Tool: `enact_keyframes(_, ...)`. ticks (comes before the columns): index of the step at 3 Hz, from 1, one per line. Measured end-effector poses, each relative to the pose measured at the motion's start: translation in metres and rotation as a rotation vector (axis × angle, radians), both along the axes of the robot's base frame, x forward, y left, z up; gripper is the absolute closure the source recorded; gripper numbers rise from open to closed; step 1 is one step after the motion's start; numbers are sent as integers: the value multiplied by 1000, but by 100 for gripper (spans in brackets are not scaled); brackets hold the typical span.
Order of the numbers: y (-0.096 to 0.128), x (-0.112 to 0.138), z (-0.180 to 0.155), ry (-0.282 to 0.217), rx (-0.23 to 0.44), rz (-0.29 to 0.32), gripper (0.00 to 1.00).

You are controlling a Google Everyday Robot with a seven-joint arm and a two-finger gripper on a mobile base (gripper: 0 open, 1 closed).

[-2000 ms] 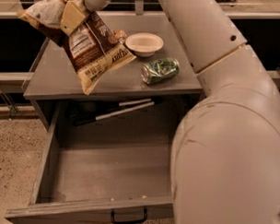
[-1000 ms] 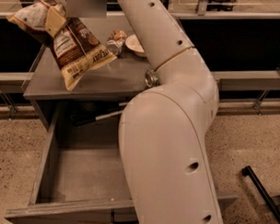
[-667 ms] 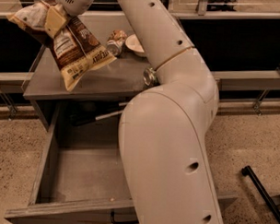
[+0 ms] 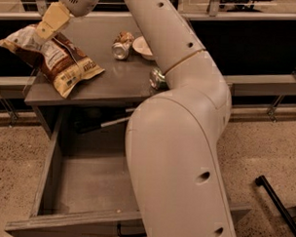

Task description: Pick brown chip bag from top drawer and place on counter

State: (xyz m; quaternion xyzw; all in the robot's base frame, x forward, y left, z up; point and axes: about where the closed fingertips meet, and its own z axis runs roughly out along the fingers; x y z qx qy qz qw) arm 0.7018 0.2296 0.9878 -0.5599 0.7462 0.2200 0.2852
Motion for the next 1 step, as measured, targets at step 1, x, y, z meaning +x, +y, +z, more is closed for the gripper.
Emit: enact_keyframes(1,0,0,0,0,0,0,0)
